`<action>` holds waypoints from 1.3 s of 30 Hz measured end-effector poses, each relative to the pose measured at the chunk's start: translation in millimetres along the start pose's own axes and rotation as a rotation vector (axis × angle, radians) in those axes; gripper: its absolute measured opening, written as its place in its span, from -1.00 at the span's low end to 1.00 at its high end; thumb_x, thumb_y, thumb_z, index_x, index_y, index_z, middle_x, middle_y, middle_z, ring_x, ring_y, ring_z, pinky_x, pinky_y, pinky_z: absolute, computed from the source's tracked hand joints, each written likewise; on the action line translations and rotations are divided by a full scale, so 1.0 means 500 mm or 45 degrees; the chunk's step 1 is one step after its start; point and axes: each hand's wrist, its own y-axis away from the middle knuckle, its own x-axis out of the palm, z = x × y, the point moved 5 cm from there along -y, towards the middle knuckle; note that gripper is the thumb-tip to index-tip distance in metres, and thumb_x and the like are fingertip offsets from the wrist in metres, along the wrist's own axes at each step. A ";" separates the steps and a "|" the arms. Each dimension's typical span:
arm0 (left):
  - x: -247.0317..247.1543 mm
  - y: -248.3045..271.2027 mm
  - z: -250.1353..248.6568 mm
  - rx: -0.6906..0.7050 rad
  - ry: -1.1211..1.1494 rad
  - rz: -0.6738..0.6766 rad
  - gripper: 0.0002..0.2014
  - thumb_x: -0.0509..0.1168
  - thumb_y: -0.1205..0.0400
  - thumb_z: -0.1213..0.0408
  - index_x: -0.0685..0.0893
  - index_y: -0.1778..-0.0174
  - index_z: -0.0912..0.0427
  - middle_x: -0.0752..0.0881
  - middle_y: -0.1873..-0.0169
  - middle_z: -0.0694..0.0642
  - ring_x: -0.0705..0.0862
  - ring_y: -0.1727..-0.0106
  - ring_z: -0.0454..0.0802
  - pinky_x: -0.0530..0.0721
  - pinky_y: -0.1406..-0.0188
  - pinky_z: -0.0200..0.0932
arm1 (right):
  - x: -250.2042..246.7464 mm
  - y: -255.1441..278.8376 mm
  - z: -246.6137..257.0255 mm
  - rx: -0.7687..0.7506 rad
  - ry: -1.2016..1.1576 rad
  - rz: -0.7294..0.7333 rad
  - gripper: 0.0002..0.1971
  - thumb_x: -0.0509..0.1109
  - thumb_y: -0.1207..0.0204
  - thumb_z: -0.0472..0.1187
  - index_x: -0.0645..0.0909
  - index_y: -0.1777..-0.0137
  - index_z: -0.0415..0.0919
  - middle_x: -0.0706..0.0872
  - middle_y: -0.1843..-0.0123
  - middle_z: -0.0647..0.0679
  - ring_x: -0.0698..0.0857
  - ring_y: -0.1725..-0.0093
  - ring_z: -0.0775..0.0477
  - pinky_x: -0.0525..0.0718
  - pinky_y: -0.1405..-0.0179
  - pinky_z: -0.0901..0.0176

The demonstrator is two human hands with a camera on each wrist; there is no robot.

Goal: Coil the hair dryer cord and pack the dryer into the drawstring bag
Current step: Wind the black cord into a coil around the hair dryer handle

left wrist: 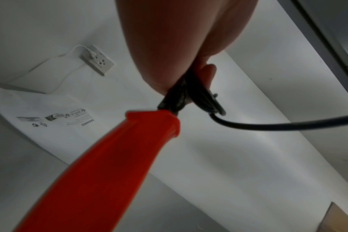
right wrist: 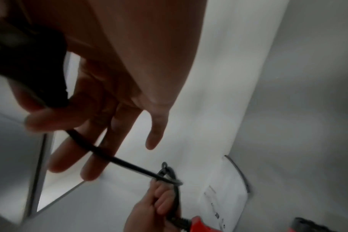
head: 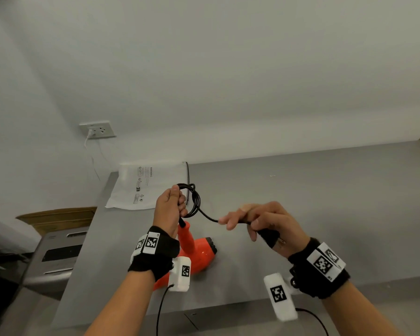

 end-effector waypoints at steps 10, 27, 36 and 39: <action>0.034 0.027 -0.011 0.056 -0.070 0.078 -0.67 0.04 -0.85 0.17 0.65 0.03 0.20 0.72 0.22 0.11 0.63 0.27 0.00 0.64 0.41 -0.25 | 0.052 -0.080 -0.083 0.302 0.901 -0.185 -0.63 0.23 -0.74 -0.19 0.73 0.25 -0.31 0.65 0.58 0.23 0.59 0.55 0.04 0.71 0.26 -0.01; 0.049 0.042 0.015 -0.079 0.022 0.360 -0.59 0.19 -0.79 0.10 0.66 -0.07 0.47 0.60 0.32 0.06 0.51 0.33 -0.02 0.52 0.32 -0.09 | 0.080 -0.140 -0.112 0.191 1.399 0.123 -0.67 0.24 -0.63 -0.15 0.64 0.32 -0.26 0.72 0.35 -0.10 0.65 0.35 -0.08 0.64 0.25 -0.08; 0.042 0.040 0.017 -0.005 -0.013 0.372 -0.70 0.26 -0.75 0.09 0.73 0.16 0.19 0.61 0.27 0.08 0.52 0.31 -0.06 0.50 0.22 -0.12 | -0.029 -0.138 -0.107 0.256 1.080 -0.642 -0.74 0.46 -0.52 0.08 0.61 -0.12 0.00 0.70 0.05 0.06 0.72 0.11 0.01 0.75 0.09 0.04; 0.058 0.054 0.012 -0.001 -0.052 0.443 -0.67 0.23 -0.77 0.08 0.73 0.18 0.22 0.64 0.32 0.06 0.53 0.32 -0.09 0.50 0.22 -0.15 | -0.017 -0.147 -0.141 0.427 0.845 -0.471 -0.74 0.46 -0.55 0.00 0.69 -0.11 -0.15 0.81 0.08 -0.10 0.77 0.12 -0.09 0.74 0.00 -0.11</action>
